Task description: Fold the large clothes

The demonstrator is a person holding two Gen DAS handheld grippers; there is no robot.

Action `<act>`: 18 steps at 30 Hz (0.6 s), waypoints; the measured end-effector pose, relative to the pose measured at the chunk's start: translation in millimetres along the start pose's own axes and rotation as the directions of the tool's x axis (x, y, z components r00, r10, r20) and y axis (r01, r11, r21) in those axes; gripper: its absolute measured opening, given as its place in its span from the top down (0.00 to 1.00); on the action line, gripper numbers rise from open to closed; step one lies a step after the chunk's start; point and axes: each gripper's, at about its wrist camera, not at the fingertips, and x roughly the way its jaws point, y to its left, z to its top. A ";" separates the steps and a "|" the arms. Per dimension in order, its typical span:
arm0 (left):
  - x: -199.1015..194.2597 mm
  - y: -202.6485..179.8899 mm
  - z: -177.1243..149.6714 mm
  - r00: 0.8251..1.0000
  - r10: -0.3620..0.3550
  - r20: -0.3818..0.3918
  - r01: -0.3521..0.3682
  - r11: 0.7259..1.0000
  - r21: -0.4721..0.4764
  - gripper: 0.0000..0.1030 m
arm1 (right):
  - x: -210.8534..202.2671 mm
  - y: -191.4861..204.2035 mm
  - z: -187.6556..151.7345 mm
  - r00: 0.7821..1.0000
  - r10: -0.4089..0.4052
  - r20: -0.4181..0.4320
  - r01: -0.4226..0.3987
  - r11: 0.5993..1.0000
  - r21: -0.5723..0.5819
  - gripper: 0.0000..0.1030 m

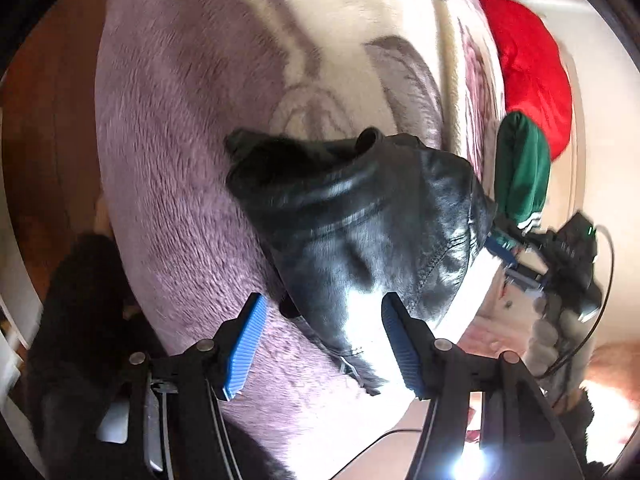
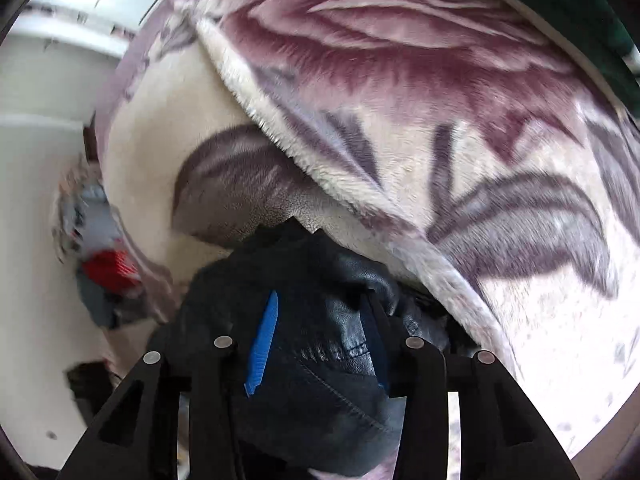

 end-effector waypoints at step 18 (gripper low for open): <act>47.0 23.1 2.0 0.992 -0.123 0.009 0.123 0.991 -0.055 0.26 | 0.1 -62.3 -108.8 0.978 0.192 0.084 -0.206 0.956 0.211 0.13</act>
